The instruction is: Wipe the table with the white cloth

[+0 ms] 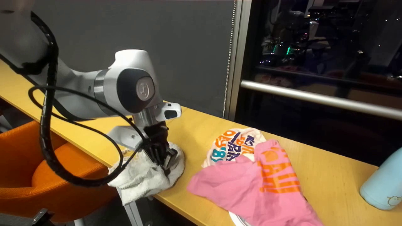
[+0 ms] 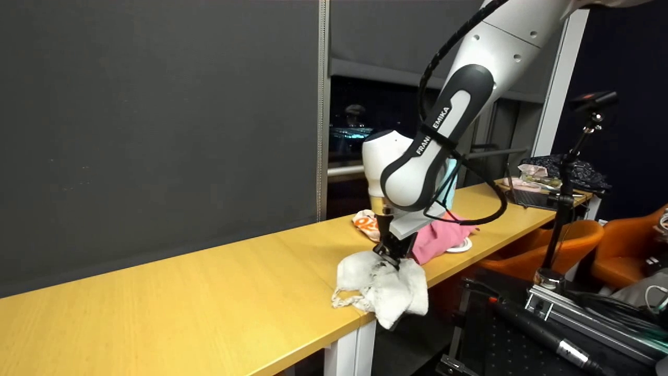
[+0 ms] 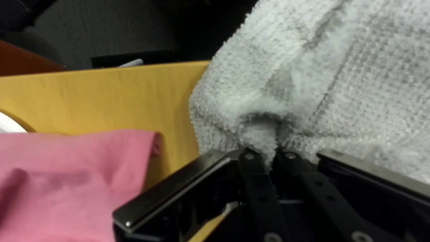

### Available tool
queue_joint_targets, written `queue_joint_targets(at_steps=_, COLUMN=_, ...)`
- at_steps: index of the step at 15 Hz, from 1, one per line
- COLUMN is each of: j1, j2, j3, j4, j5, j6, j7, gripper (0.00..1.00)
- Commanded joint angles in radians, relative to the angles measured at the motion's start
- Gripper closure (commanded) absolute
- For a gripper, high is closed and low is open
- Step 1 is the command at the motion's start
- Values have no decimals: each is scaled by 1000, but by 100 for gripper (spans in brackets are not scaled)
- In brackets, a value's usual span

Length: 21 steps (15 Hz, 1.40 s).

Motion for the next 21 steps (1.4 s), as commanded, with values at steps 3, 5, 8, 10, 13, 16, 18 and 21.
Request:
queue_joint_targets(at_steps=3, j1=-43, j2=86, j3=-105, j4=-57, j5=-31, j6=219, j7=126, gripper=98)
queue_joint_targets(at_steps=5, j1=-58, j2=126, j3=-127, j4=-6, j5=-14, j6=245, j7=142, gripper=98)
queue_joint_targets(at_steps=8, j1=-82, j2=182, j3=-140, j4=82, j5=6, j6=251, j7=154, gripper=98)
queue_joint_targets(at_steps=10, j1=-117, j2=242, j3=-121, j4=174, j5=30, j6=240, j7=154, gripper=98)
queue_joint_targets(at_steps=13, j1=-154, j2=319, j3=-94, j4=316, j5=73, j6=215, j7=147, gripper=98)
queue_joint_targets(at_steps=16, j1=-159, j2=338, j3=-51, j4=400, j5=103, j6=200, j7=126, gripper=98)
queue_joint_targets(at_steps=18, j1=-161, j2=308, j3=-5, j4=397, j5=121, j6=198, j7=89, gripper=98)
queue_joint_targets(at_steps=21, j1=-160, j2=244, j3=75, j4=344, j5=156, j6=200, j7=14, gripper=98)
